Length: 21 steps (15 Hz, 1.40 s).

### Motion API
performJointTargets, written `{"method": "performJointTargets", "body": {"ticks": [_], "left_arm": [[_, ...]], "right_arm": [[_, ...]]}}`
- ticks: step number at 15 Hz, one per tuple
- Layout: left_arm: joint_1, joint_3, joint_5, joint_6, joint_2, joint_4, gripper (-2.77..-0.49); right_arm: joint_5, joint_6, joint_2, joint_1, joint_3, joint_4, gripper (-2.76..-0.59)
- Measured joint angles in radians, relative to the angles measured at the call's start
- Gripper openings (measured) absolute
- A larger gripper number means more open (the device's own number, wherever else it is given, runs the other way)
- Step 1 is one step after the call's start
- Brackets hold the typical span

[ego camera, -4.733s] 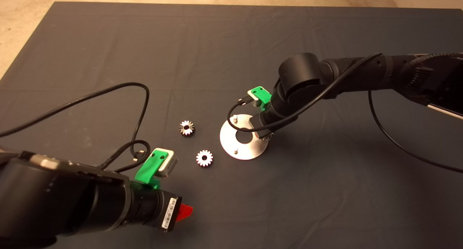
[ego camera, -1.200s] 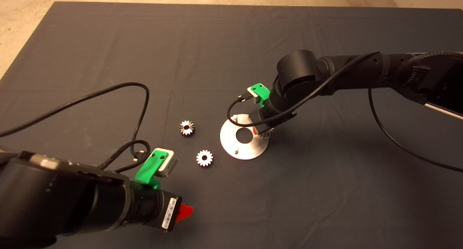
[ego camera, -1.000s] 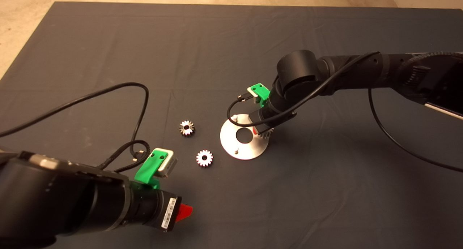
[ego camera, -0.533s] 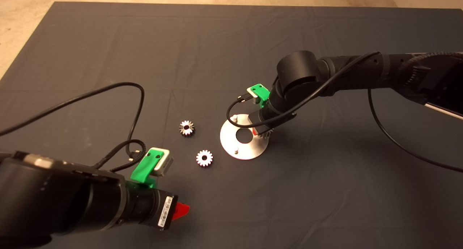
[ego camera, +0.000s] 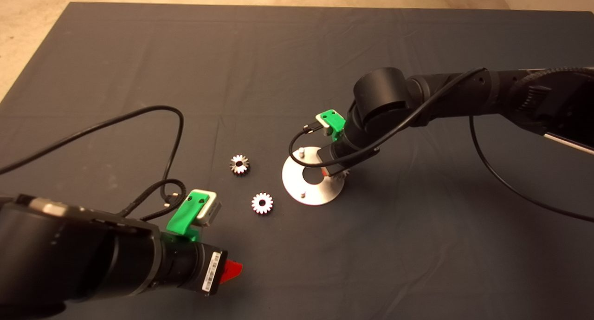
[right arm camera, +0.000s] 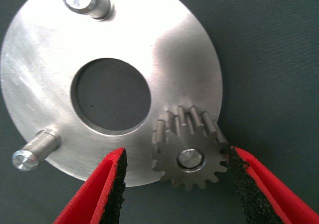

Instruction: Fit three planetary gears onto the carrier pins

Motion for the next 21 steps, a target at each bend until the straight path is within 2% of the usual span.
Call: {"method": "performJointTargets", "body": {"ticks": [3, 5, 8, 10, 13, 15, 16, 17, 18, 19, 20, 21], "left_arm": [[0.000, 0.000, 0.000, 0.000, 0.000, 0.000, -1.34], [0.000, 0.000, -0.009, 0.000, 0.000, 0.000, -1.34], [0.000, 0.000, -0.009, 0.023, 0.000, 0.000, -1.34], [0.000, 0.000, -0.009, 0.026, -0.013, 0.000, -1.34], [0.000, 0.000, -0.006, 0.048, -0.050, 0.000, -1.34], [0.000, 0.000, 0.000, 0.055, -0.044, 0.000, -1.34], [0.000, 0.000, 0.001, 0.071, -0.043, 0.000, -1.34], [-0.001, 0.000, 0.013, 0.075, -0.041, -0.001, -1.34], [-0.001, 0.000, 0.039, 0.078, -0.041, -0.003, -1.34], [-0.001, 0.000, 0.071, 0.082, -0.042, -0.007, -1.34], [-0.001, 0.000, 0.087, 0.085, -0.042, -0.016, -1.34], [-0.001, 0.000, 0.086, 0.088, -0.041, -0.018, -1.34]], "right_arm": [[0.007, 0.000, 0.004, 0.000, 0.006, 0.001, -1.89], [0.007, -0.001, -0.001, 0.000, 0.006, 0.001, -1.89], [0.007, -0.005, -0.023, 0.009, 0.004, 0.001, -1.89], [0.006, -0.009, -0.032, 0.034, 0.002, 0.001, -1.89], [0.011, -0.018, -0.063, 0.095, 0.004, 0.001, -1.89], [0.012, -0.020, -0.105, 0.123, 0.023, 0.002, -1.89], [0.021, -0.022, -0.127, 0.124, 0.035, 0.008, -1.89], [0.043, -0.028, -0.159, 0.121, 0.046, 0.022, -1.89], [0.071, -0.039, -0.197, 0.122, 0.061, 0.039, -1.89], [0.086, -0.052, -0.255, 0.122, 0.085, 0.051, -1.89], [0.084, -0.058, -0.318, 0.123, 0.115, 0.058, -1.89], [0.082, -0.063, -0.369, 0.125, 0.158, 0.063, -1.89]]}}
